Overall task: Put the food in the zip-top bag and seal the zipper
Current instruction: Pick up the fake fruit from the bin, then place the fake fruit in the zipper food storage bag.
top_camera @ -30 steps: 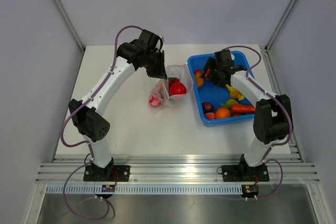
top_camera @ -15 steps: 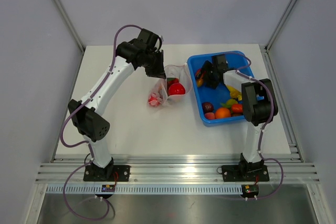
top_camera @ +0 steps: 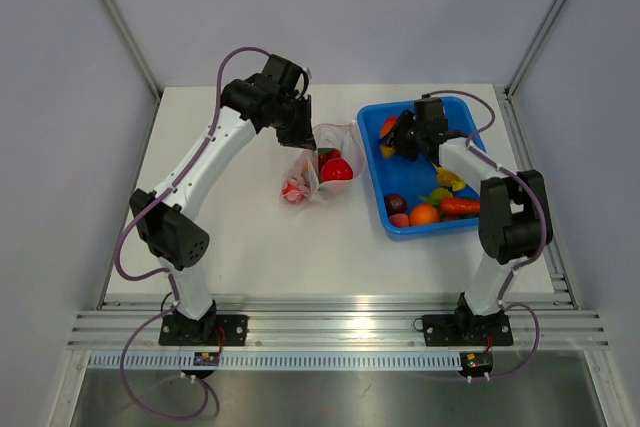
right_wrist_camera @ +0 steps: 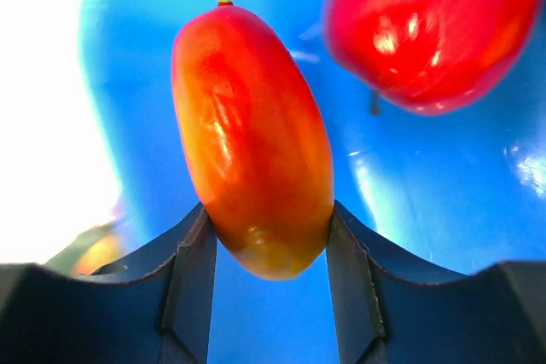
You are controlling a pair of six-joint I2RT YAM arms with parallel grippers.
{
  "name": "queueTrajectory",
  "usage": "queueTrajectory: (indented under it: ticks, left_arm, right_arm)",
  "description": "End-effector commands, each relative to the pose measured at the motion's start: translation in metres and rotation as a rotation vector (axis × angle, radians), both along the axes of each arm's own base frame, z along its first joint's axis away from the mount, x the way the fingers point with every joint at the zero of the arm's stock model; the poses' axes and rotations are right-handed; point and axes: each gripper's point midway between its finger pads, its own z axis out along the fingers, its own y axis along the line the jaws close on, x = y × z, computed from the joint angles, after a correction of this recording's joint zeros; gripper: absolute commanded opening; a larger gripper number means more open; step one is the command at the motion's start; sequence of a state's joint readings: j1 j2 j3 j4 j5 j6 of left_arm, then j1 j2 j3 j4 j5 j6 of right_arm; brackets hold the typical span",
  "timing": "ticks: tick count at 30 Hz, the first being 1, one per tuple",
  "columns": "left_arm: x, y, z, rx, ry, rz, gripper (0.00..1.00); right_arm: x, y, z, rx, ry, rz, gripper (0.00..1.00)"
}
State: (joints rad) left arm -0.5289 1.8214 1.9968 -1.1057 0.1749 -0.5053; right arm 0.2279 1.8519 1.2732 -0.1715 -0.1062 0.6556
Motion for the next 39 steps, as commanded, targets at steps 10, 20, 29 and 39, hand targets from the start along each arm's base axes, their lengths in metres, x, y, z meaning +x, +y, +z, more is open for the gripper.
queueTrajectory:
  ticks: [10,20,29,39]
  left_arm:
    - [0.007,0.002,0.010,-0.010,-0.051,0.011,0.00]
    - [0.006,0.002,0.010,-0.024,-0.049,0.020,0.00]
    - [0.004,0.003,0.021,-0.035,-0.066,0.019,0.00]
    - [0.001,0.001,0.047,-0.072,-0.111,0.002,0.00]
  right_arm:
    - [-0.083,-0.019,0.173,-0.101,-0.338,0.098,0.25]
    - [-0.149,0.065,0.212,-0.081,-0.409,0.358,0.27]
    - [-0.142,0.120,0.197,-0.055,-0.382,0.486,0.28]
    - [-0.129,0.119,0.180,-0.175,-0.308,0.506,0.87]
